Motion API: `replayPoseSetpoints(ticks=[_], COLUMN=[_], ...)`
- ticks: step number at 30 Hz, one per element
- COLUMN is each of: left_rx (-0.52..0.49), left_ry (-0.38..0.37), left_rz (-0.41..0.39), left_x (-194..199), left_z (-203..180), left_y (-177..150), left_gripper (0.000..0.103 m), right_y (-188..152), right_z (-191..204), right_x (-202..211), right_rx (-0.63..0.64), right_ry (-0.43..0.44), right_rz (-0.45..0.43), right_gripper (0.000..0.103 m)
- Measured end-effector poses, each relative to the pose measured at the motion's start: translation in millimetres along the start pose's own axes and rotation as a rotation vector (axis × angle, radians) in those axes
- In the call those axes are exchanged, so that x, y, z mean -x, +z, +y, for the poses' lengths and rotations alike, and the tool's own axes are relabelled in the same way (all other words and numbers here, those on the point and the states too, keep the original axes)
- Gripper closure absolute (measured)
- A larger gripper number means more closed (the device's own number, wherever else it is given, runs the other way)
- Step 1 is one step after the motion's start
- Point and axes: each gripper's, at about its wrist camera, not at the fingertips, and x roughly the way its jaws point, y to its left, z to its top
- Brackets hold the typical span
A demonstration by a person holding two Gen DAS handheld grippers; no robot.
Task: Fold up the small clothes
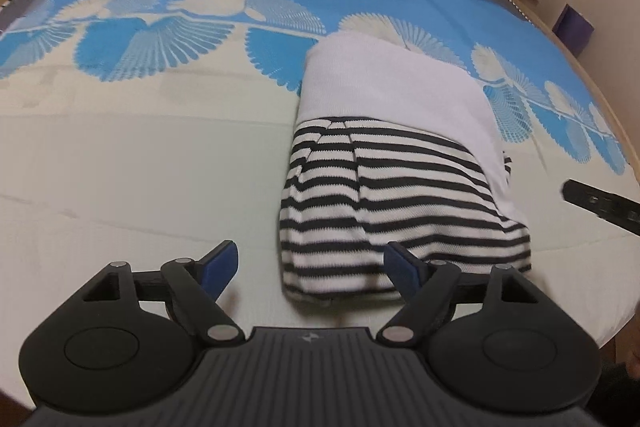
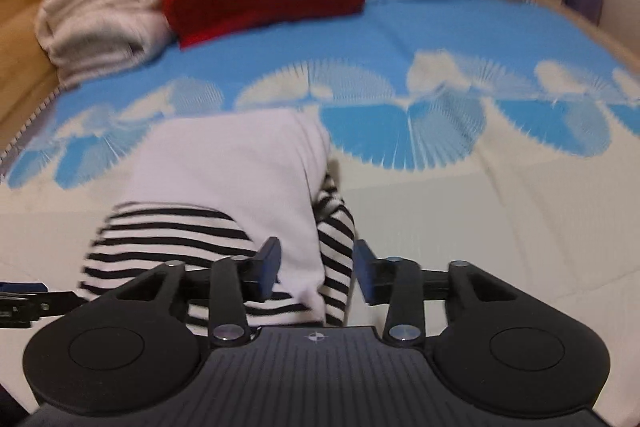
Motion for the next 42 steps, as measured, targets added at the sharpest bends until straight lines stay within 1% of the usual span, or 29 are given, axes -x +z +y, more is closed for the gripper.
replayPoseSetpoints(ticks=[4, 6, 8, 9, 11, 13, 15, 17, 19, 20, 21, 22, 23, 25, 27, 29, 31, 33, 42], left_rx=[-0.017, -0.029, -0.031, -0.029, -0.029, -0.045, -0.066, -0.076, -0.061, -0.056, -0.043, -0.020, -0.014, -0.059, -0.079, -0.062, -0.057, -0.063, -0.074], left_ry=[0.013, 0.016, 0.029, 0.028, 0.016, 0.015, 0.021, 0.018, 0.013, 0.023, 0.019, -0.005, -0.020, 0.010, 0.012, -0.013, 0.002, 0.012, 0.006], left_rz=[-0.040, -0.060, -0.084, -0.091, -0.112, -0.144, -0.177, -0.204, -0.236, -0.224, -0.199, -0.198, -0.221, -0.281, -0.297, -0.260, -0.203, -0.176, -0.187], left_x=[27.2, 42.3, 58.8, 67.0, 83.8, 99.4, 109.8, 111.6, 106.8, 101.4, 96.5, 94.6, 94.5, 95.7, 92.7, 86.0, 77.9, 72.7, 65.9], left_z=[-5.4, -9.4, -13.5, -15.7, -18.5, -21.5, -24.4, -27.9, -29.0, -32.3, -33.5, -34.4, -34.7, -43.0, -46.3, -44.6, -44.9, -46.2, -49.4], left_y=[-8.4, -12.8, -18.7, -21.9, -30.1, -43.6, -61.0, -78.6, -93.3, -97.6, -97.0, -94.7, -92.1, -89.2, -87.7, -85.7, -84.6, -84.0, -82.0], left_gripper=[0.015, 0.013, 0.013, 0.013, 0.012, 0.011, 0.011, 0.011, 0.011, 0.011, 0.011, 0.011, 0.011, 0.011, 0.011, 0.011, 0.011, 0.011, 0.011], right_y=[-12.3, -15.4, -20.7, -23.0, -30.1, -40.6, -53.8, -68.1, -81.3, -84.3, -85.1, -86.3, -85.7, -86.2, -87.4, -87.6, -87.5, -88.1, -88.6], right_z=[10.3, 17.9, 27.4, 31.3, 36.1, 38.9, 40.8, 41.0, 40.8, 41.5, 42.4, 44.4, 46.2, 49.2, 50.2, 51.1, 51.3, 51.2, 58.0], right_x=[42.8, 60.2, 79.9, 89.3, 106.4, 118.8, 125.3, 125.9, 121.2, 117.6, 114.8, 114.7, 112.9, 108.1, 102.4, 98.2, 95.2, 93.2, 82.7], right_rx=[-0.041, -0.039, -0.018, -0.005, 0.024, 0.049, 0.067, 0.064, 0.044, 0.039, 0.038, 0.044, 0.051, 0.061, 0.068, 0.067, 0.064, 0.067, 0.095], right_ry=[0.016, 0.010, -0.002, -0.006, -0.008, -0.007, -0.012, -0.014, -0.008, -0.006, -0.007, -0.010, -0.014, -0.013, -0.018, -0.021, -0.020, -0.017, -0.011], right_rz=[-0.063, -0.079, -0.104, -0.120, -0.153, -0.175, -0.178, -0.173, -0.127, -0.103, -0.097, -0.102, -0.107, -0.102, -0.087, -0.076, -0.074, -0.073, -0.055], right_gripper=[0.058, 0.058, 0.057, 0.053, 0.050, 0.048, 0.047, 0.047, 0.047, 0.047, 0.047, 0.047, 0.047, 0.047, 0.047, 0.047, 0.047, 0.047, 0.047])
